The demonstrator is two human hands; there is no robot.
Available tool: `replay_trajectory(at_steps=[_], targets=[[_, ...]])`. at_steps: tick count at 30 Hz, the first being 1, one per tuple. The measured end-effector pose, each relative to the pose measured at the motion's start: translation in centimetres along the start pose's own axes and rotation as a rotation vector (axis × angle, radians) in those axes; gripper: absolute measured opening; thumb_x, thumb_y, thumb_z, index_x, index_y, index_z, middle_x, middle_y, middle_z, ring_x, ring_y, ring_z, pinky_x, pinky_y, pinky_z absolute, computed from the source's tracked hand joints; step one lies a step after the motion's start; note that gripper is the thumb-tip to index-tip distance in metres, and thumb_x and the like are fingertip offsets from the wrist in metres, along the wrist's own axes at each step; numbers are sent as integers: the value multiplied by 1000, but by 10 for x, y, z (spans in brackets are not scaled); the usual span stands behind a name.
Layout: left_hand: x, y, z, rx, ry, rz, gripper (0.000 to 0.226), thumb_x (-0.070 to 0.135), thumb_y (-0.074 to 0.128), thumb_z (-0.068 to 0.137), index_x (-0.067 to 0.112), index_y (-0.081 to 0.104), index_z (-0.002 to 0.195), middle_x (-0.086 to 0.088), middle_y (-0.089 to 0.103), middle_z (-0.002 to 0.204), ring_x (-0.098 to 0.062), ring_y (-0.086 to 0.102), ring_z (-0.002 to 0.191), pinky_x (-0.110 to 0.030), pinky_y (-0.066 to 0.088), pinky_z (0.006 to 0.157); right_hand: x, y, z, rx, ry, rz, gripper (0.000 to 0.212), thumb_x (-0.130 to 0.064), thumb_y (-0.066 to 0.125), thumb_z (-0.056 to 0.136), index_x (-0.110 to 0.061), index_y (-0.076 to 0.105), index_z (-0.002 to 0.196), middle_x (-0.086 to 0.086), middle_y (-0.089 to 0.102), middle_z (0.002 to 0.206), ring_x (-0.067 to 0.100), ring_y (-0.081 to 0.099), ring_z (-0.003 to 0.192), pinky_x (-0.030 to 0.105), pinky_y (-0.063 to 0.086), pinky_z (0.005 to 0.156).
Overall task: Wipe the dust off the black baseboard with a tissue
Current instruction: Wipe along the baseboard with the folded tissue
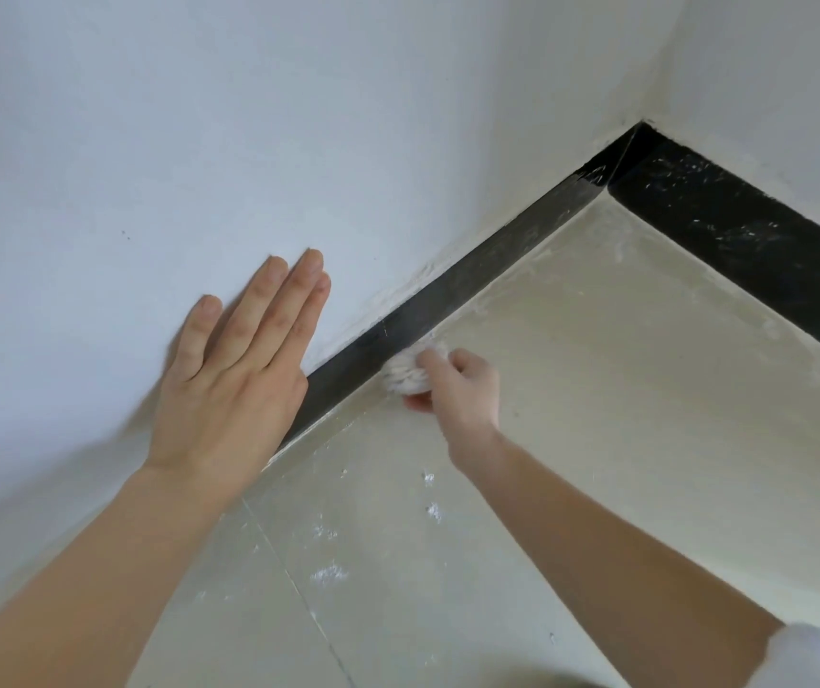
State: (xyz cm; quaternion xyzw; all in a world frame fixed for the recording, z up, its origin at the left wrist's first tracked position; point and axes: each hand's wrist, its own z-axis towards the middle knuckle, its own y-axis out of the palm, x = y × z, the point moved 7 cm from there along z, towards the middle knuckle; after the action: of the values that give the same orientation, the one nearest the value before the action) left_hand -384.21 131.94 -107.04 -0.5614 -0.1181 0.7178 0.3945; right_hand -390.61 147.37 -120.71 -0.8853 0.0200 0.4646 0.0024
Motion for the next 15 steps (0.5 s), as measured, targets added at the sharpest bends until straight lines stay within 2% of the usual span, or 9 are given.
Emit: replay_trajectory(at_steps=[3,5,8,9,12,15], targets=[[-1,-3,3,-7,-12,-30,66,21,36,94,15,12,155,4,5,162,-15,-7,147,-36,-14,116,42,62,-44,-311,152,-77,29,-10,60,84,-10,49,58,6,54,58,17,58,53,38,61,61],[-1,-5,2,-11,-4,-25,67,21,36,93,14,11,155,4,4,162,-15,-8,147,-36,-14,115,61,87,-57,-371,241,-20,31,-11,60,85,-12,46,58,6,57,61,19,62,60,32,61,62],[-3,-8,2,-18,16,-42,67,21,35,93,13,10,155,2,5,162,-17,1,147,-36,-11,116,59,92,-48,-294,332,202,11,-6,55,84,-4,57,74,12,63,68,22,64,66,34,60,72],[-4,-9,2,-13,20,-58,67,21,35,93,13,11,155,2,6,162,-17,4,147,-36,-9,116,51,84,-37,-251,331,262,9,-4,52,84,-1,59,79,15,62,70,24,63,65,33,60,72],[-5,-12,4,2,14,-129,66,20,36,93,14,12,155,2,10,161,-17,7,147,-36,-6,116,11,45,1,-102,260,342,21,4,44,89,1,58,73,12,57,57,17,57,46,21,55,52],[-5,-12,4,-18,20,-163,64,20,34,95,15,11,155,2,9,162,-17,5,147,-36,-7,116,-25,7,26,10,169,406,13,1,49,91,2,61,85,9,57,62,12,57,46,17,54,51]])
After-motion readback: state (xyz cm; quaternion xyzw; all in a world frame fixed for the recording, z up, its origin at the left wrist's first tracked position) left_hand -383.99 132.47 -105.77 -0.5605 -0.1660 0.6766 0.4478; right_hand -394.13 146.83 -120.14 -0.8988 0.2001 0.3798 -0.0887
